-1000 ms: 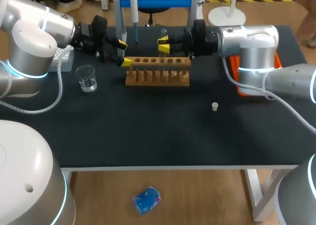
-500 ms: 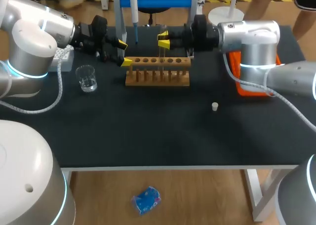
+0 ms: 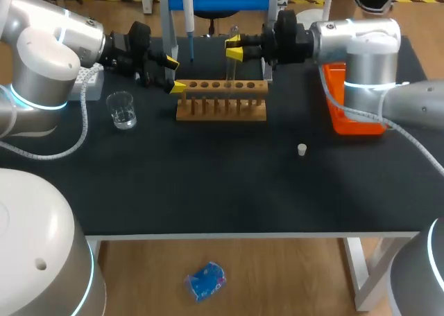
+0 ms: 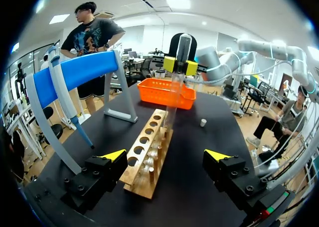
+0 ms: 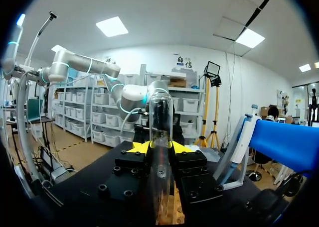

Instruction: Invert the test tube, pick up the pipette, mount the tip to pipette, aspirate from beaker and dispense into the tube, eject the tip, return the pipette, and cap with the stopper.

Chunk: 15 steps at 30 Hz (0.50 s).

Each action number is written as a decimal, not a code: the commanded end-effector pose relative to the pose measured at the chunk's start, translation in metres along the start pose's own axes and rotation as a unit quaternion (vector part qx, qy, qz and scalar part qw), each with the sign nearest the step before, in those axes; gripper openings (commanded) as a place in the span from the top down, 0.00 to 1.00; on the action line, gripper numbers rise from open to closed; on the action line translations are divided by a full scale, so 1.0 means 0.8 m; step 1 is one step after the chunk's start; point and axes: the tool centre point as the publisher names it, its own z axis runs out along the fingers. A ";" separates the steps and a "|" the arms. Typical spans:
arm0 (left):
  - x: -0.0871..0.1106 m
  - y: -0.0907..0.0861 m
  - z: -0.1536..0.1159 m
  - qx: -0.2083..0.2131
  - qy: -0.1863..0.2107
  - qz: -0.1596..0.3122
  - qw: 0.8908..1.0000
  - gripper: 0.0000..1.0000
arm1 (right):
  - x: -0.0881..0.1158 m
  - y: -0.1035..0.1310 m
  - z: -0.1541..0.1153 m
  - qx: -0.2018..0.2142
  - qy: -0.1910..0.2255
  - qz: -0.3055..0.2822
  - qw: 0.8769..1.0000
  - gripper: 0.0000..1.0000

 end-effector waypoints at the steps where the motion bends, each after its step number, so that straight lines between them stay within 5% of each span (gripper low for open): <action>1: -0.001 0.000 -0.001 -0.001 0.002 0.000 1.000 0.00 | 0.015 0.008 -0.002 0.016 -0.007 0.026 1.000 1.00; 4: 0.008 -0.021 -0.017 0.025 -0.080 0.141 0.987 0.00 | 0.024 0.010 -0.002 0.025 -0.002 0.067 0.997 1.00; 7: 0.028 -0.034 -0.020 0.022 -0.098 0.273 0.957 0.00 | 0.028 0.014 -0.004 0.014 0.003 0.119 0.993 1.00; 10: 0.037 -0.043 -0.024 0.049 -0.100 0.321 0.940 0.00 | 0.031 0.020 -0.008 0.017 0.006 0.173 0.985 1.00; 13: 0.034 -0.052 -0.028 0.106 -0.080 0.280 0.951 0.00 | 0.031 0.029 -0.014 -0.003 0.014 0.261 0.965 1.00; 15: 0.034 -0.052 -0.028 0.106 -0.080 0.280 0.951 0.00 | 0.030 0.035 -0.017 0.002 0.014 0.266 0.964 1.00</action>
